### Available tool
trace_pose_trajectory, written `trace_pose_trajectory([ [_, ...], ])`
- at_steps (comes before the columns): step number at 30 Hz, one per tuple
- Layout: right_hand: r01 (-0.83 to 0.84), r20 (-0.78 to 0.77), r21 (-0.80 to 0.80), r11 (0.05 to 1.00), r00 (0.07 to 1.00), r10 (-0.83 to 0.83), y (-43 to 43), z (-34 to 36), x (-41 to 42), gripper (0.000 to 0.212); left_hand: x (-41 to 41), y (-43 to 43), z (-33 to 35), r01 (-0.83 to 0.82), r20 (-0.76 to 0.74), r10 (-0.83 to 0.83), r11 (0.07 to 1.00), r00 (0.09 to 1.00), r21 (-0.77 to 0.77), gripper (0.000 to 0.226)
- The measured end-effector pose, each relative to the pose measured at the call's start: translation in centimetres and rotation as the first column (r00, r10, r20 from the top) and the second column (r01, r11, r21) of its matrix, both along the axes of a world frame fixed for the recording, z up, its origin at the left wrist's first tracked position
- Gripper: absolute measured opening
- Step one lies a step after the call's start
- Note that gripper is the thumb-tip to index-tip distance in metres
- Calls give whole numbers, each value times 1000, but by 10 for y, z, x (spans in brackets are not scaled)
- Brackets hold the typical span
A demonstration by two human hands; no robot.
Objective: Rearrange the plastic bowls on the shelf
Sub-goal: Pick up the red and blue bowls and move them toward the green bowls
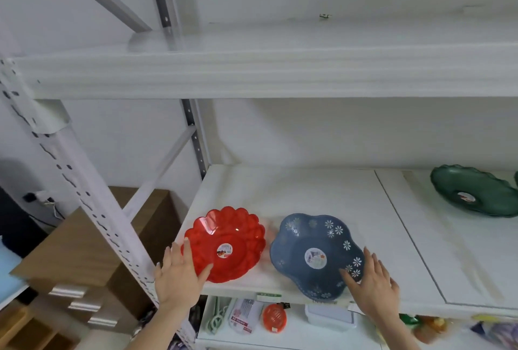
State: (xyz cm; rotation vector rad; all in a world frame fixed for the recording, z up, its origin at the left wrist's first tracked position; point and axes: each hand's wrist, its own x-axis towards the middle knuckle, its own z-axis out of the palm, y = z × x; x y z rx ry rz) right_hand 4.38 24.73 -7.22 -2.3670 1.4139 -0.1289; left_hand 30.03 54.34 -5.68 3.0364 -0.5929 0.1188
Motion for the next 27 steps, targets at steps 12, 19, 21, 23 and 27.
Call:
trace_pose_trajectory([
  [12, 211, 166, 148, 966, 958, -235, 6, -25, 19, 58, 41, 7, -37, -19, -319, -91, 945, 943, -326, 87],
  [19, 256, 355, 304, 918, 864, -358, 2, -28, 25, 50, 46, 0, -37, -225, -550, -200, 762, 810, -608, 76],
  [21, 298, 361, 331, 895, 837, -412, -1, -30, 27, 44, 46, -1, -38, -268, -574, -190, 741, 796, -616, 68],
  [23, 346, 337, 351, 870, 820, -462, -3, -32, 29, 34, 47, 0, -40, -310, -616, -191, 729, 764, -611, 56],
  [27, 384, 329, 363, 849, 800, -502, -3, -33, 28, 21, 48, 2, -42, -366, -660, -173, 718, 731, -593, 52],
])
